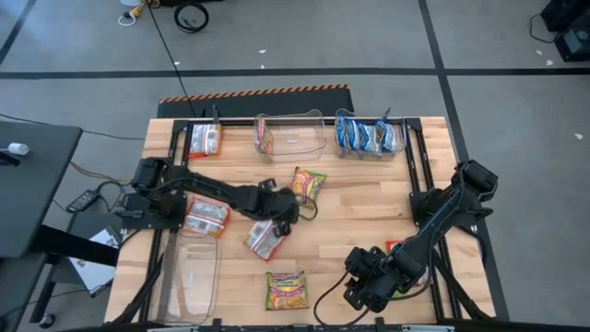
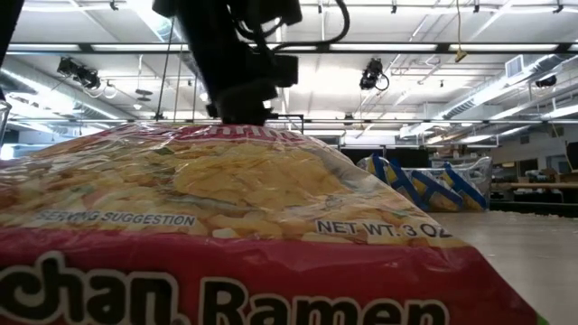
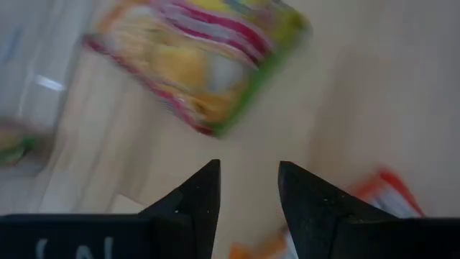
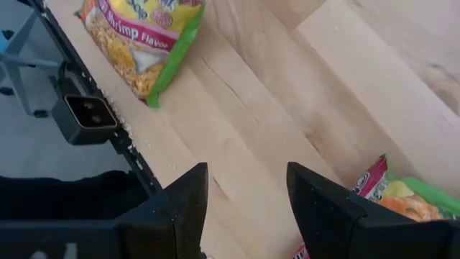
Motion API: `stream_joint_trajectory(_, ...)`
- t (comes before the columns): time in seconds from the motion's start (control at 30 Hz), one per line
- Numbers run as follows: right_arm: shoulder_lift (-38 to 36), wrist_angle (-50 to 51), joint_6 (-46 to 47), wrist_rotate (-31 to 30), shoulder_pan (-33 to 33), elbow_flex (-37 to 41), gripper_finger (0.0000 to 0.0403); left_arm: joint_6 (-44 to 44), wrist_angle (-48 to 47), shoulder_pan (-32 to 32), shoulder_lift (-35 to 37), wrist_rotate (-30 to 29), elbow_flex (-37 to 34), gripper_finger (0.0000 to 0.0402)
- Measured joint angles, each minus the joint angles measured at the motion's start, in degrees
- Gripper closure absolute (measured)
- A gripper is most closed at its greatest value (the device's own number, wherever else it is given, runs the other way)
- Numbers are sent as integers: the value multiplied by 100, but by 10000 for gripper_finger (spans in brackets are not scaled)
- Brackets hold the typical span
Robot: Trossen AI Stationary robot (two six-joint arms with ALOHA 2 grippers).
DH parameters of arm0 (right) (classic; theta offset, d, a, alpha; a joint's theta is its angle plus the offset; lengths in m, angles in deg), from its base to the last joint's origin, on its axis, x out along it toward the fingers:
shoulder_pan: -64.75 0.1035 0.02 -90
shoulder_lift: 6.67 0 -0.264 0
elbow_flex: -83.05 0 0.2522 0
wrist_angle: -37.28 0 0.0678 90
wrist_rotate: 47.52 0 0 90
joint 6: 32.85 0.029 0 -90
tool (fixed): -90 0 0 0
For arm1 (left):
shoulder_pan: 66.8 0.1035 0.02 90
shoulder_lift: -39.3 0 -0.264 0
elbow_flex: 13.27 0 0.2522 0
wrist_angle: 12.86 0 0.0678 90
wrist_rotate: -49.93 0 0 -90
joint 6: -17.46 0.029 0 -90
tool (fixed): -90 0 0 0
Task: Sort Maruchan noodles
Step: Put the green noodle pack into the top left transparent bin
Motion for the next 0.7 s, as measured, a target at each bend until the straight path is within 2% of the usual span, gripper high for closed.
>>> stream_joint_trajectory(0.17,0,-28,55,-36,-34,0,208,-823,304,493,1,-110,7,255)
stream_joint_trajectory(0.33,0,-44,113,-163,-35,0,208,-800,438,887,-149,-161,-9,255)
stream_joint_trajectory(0.43,0,-51,111,-166,-37,0,208,-797,859,1024,-217,-117,18,255)
stream_joint_trajectory(0.7,0,-155,116,-75,-44,-2,208,-1387,903,1020,-696,941,0,255)
